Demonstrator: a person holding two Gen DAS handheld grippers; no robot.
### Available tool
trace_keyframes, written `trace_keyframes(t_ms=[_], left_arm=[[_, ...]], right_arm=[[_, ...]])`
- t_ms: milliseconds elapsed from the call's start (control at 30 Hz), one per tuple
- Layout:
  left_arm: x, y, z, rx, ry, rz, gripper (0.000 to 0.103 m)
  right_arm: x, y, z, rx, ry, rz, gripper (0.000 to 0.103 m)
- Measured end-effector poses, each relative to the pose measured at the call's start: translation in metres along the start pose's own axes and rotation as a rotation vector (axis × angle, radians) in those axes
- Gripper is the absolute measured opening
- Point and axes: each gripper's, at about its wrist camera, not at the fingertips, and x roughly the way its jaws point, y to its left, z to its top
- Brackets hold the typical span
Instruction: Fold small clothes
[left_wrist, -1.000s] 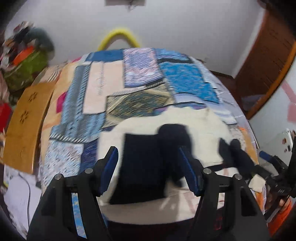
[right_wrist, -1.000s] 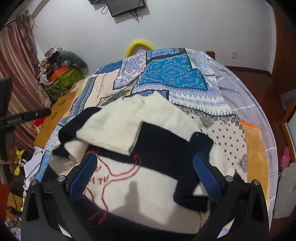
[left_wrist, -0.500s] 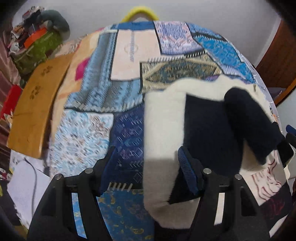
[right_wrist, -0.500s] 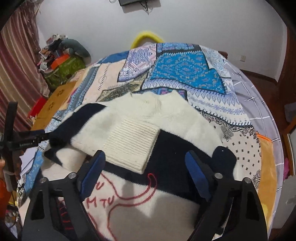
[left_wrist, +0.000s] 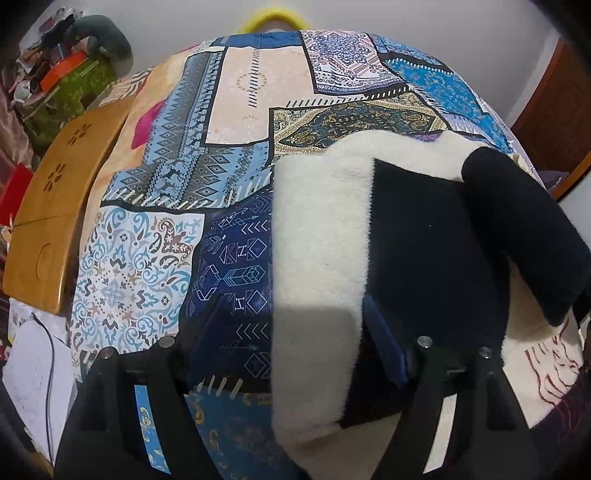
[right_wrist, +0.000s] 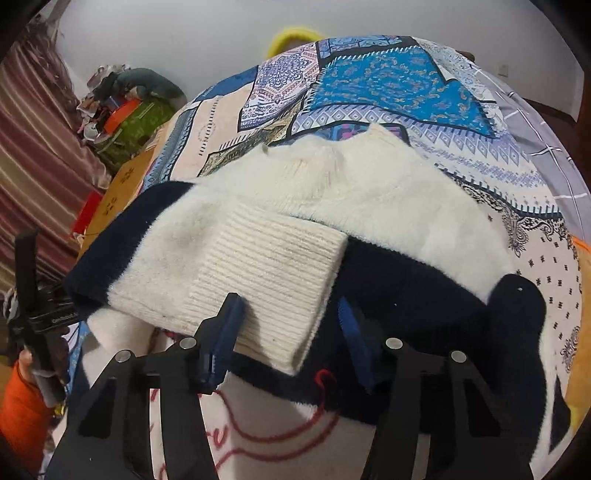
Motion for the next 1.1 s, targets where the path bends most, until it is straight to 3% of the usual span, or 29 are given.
trace_keyframes(t_ms=[133,200,267,633,1100], left_arm=[[0.003,0.005,0.001,-0.034,0.017,-0.025,0.077],[0.004,0.005,0.0,-0.038,0.017,-0.02,0.078],[0.003,0.004,-0.001,-0.036,0.013,-0.013,0.08],[0.002,0.005,-0.002,-0.041,0.019,-0.01,0.081],[0.004,0.007,-0.003,-0.054,0.029,-0.003,0.085]], right_arm=[[0.0,0.002,0.0,0.003,-0.004,0.015,0.034],[-0.002,0.002,0.0,0.004,-0.012,0.008,0.017],[-0.004,0.001,0.001,0.004,-0.019,0.008,0.01],[-0.056,-0.019,-0.003,0.019,-0.116,-0.011,0.006],[-0.086,-0.082,-0.017,0.107,-0.114,-0.179,0.005]])
